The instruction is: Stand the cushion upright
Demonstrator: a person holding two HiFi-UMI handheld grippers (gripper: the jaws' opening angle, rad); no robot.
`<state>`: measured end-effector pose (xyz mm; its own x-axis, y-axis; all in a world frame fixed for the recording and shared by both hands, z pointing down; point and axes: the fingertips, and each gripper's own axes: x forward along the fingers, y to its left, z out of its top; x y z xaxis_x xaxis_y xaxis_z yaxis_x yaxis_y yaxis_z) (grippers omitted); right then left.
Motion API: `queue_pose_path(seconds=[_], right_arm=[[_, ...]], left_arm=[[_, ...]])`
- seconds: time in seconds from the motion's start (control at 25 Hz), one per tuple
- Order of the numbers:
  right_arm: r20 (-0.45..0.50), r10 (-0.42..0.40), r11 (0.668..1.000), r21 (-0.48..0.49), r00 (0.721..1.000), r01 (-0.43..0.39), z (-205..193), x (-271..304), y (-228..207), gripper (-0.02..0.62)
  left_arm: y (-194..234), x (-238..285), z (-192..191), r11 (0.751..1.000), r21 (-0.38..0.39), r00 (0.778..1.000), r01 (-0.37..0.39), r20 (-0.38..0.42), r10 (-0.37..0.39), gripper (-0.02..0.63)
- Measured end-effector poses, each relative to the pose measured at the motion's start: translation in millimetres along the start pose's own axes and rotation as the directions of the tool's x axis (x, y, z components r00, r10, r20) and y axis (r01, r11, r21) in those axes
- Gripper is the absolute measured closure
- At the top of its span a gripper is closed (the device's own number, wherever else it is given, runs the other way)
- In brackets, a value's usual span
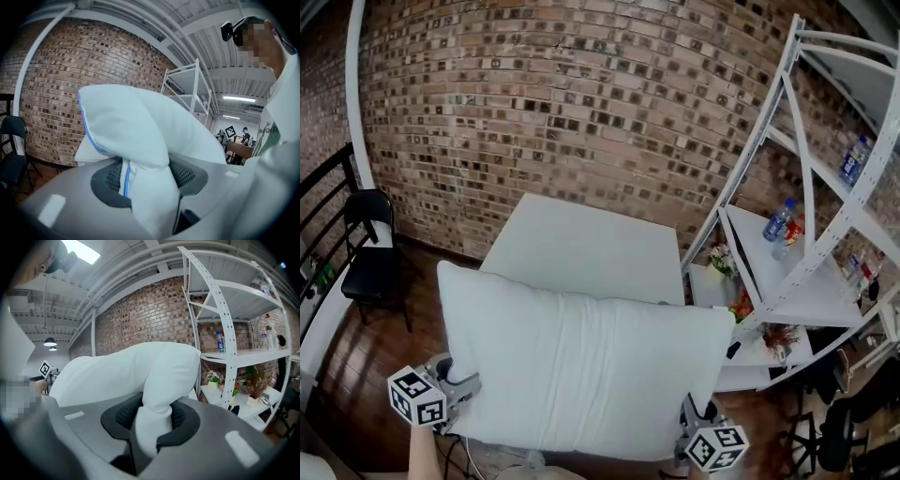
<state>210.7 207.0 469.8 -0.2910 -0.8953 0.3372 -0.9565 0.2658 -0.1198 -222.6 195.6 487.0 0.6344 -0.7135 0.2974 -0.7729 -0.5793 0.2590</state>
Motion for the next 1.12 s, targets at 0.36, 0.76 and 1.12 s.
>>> queue_pose_path(seconds=[0.36,0.76,1.12], right_arm=[[0.03,-0.045,0.999,-0.027,0.999,0.046,20.2,22.4,19.9,0.5],[0.059,-0.074,0.997,-0.02,0.996,0.075,30.9,41.8,18.4,0.5],[0.065,-0.061,0.998,-0.017,0.996,0.062,38.3,83.0,4.5,0.5]], left_arm=[[39.8,13.5,19.1,0.999,0.023,0.998,0.044,0.034,-0.045,0.38],[62.0,31.9,39.4,0.997,0.049,0.997,0.066,0.043,-0.068,0.379],[84.2,57.2,49.7,0.998,0.055,0.998,0.041,0.047,-0.043,0.379]])
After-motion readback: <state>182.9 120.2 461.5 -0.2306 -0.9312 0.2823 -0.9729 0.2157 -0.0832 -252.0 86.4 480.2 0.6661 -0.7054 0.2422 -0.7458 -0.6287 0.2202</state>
